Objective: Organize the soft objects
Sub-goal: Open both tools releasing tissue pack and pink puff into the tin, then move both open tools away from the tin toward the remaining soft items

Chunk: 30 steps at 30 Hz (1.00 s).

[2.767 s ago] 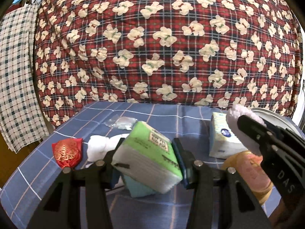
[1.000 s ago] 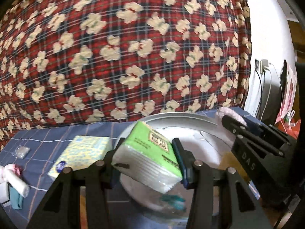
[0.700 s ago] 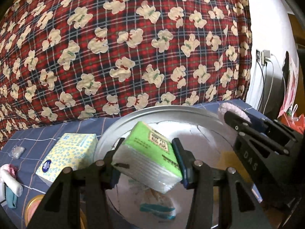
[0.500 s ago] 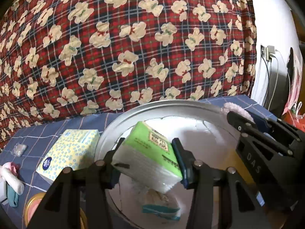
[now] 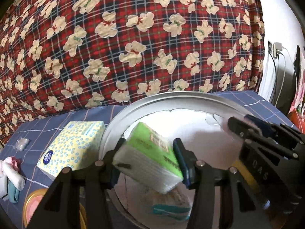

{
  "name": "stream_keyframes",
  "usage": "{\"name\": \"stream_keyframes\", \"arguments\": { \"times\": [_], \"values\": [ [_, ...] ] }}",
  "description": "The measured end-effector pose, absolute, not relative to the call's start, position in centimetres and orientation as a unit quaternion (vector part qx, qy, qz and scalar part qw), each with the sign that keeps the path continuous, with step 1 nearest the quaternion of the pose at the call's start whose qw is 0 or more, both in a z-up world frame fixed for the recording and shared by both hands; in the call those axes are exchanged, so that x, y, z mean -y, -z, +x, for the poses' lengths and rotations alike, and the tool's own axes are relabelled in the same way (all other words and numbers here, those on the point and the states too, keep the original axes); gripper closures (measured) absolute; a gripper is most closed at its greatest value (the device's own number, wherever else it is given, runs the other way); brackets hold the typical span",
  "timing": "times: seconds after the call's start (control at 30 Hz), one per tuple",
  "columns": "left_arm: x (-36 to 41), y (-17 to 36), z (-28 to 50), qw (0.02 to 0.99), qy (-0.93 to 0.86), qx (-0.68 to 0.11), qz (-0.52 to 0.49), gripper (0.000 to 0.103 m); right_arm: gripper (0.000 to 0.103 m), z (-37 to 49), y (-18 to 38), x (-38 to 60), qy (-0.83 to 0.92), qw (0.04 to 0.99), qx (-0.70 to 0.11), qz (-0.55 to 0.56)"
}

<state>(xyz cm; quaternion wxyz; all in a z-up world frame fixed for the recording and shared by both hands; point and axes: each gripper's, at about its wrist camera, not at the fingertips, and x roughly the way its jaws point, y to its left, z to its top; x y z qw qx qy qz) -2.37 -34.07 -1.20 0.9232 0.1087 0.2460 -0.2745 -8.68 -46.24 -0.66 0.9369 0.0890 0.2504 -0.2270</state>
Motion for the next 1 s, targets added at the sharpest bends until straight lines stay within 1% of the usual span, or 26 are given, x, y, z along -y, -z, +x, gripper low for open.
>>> {"name": "stream_keyframes", "arguments": {
  "times": [0.03, 0.07, 0.1, 0.13, 0.17, 0.2, 0.3, 0.4, 0.5, 0.7, 0.9, 0.93, 1.0],
  "values": [
    [34.0, 1.2, -2.3, 0.924, 0.273, -0.246, 0.108, 0.041, 0.045, -8.7, 0.7, 46.3, 0.23, 0.935, -0.251, 0.094],
    [33.9, 1.2, -2.4, 0.926, 0.267, -0.244, 0.107, 0.037, 0.043, -8.8, 0.6, 46.4, 0.232, 0.935, -0.25, 0.097],
    [33.7, 1.1, -2.5, 0.93, 0.26, -0.239, 0.104, 0.027, 0.043, -9.1, 0.4, 46.6, 0.23, 0.937, -0.243, 0.105],
    [33.5, 1.0, -2.4, 0.931, 0.258, -0.236, 0.102, 0.012, 0.039, -9.5, 0.3, 46.8, 0.227, 0.938, -0.233, 0.116],
    [33.2, 0.9, -2.5, 0.935, 0.252, -0.231, 0.096, 0.004, 0.034, -9.9, 0.1, 47.1, 0.222, 0.941, -0.221, 0.13],
    [32.9, 0.7, -2.6, 0.937, 0.248, -0.227, 0.091, 0.0, 0.025, -10.4, -0.1, 47.3, 0.218, 0.943, -0.207, 0.143],
    [32.5, 0.2, -3.3, 0.945, 0.243, -0.202, 0.088, 0.0, 0.023, -12.0, -1.0, 47.6, 0.223, 0.948, -0.159, 0.16],
    [32.7, -0.3, -4.4, 0.949, 0.244, -0.17, 0.107, 0.0, 0.023, -12.8, -1.6, 47.7, 0.232, 0.95, -0.129, 0.166],
    [32.4, -0.4, -4.6, 0.947, 0.251, -0.169, 0.105, 0.0, 0.023, -13.0, -1.9, 47.7, 0.231, 0.951, -0.119, 0.168],
    [31.8, -0.4, -4.7, 0.949, 0.248, -0.165, 0.099, 0.0, 0.023, -13.6, -2.3, 46.7, 0.247, 0.955, -0.087, 0.137],
    [30.5, -0.4, -4.6, 0.953, 0.24, -0.164, 0.09, 0.0, 0.022, -15.6, -3.0, 44.5, 0.283, 0.956, -0.009, 0.079],
    [30.3, -0.4, -4.7, 0.954, 0.238, -0.161, 0.089, 0.0, 0.018, -16.0, -2.9, 43.9, 0.288, 0.955, 0.013, 0.066],
    [29.8, -0.5, -4.8, 0.955, 0.235, -0.156, 0.087, 0.0, 0.011, -16.1, -2.8, 43.2, 0.291, 0.955, 0.027, 0.049]
  ]
}}
